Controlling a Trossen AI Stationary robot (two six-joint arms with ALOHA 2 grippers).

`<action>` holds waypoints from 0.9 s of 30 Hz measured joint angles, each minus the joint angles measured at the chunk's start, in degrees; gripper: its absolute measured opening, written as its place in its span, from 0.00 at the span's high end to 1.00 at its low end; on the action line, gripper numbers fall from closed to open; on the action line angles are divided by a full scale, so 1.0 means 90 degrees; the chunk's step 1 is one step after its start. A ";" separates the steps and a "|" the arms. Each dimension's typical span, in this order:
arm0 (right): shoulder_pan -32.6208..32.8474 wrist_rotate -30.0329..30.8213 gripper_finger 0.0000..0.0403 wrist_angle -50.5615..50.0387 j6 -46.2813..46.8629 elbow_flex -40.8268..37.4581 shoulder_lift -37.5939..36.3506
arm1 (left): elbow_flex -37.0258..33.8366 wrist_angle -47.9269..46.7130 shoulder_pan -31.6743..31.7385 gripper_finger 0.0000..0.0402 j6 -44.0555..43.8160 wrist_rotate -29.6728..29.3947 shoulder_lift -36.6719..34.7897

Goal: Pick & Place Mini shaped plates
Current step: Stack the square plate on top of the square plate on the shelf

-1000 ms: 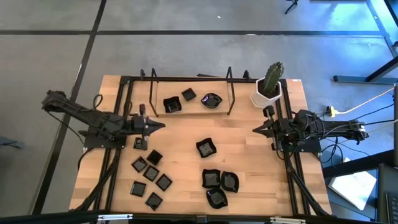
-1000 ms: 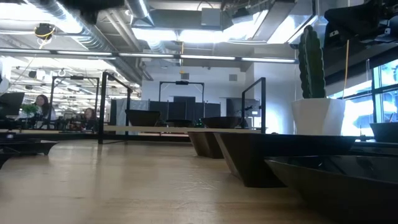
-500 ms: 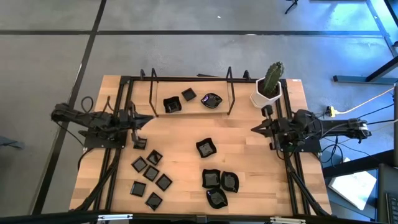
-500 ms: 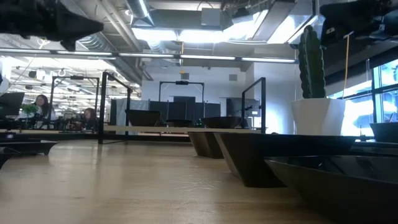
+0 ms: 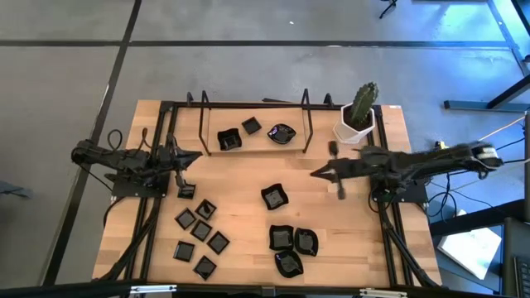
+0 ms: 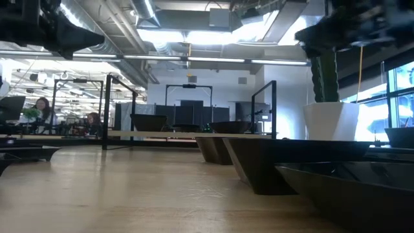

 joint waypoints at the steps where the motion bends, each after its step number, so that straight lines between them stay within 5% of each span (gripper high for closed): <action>1: 0.0072 0.0078 0.98 -0.0182 -0.0047 0.0319 0.0425 | 0.0000 -0.0004 0.0000 0.99 0.0000 -0.0040 0.0000; 13: 0.0883 0.0287 0.95 -0.2578 -0.1602 0.5625 0.5729 | -0.0002 -0.0429 0.0002 0.99 -0.0422 -0.0585 0.0002; 20: 0.1000 0.0186 0.75 -0.3237 -0.3201 0.8053 0.7975 | -0.0002 -0.0438 0.0000 0.99 -0.0433 -0.0566 0.0002; 27: 0.0966 0.0186 0.55 -0.3221 -0.3513 0.9598 0.9572 | -0.0002 -0.0440 0.0000 0.99 -0.0436 -0.0319 0.0002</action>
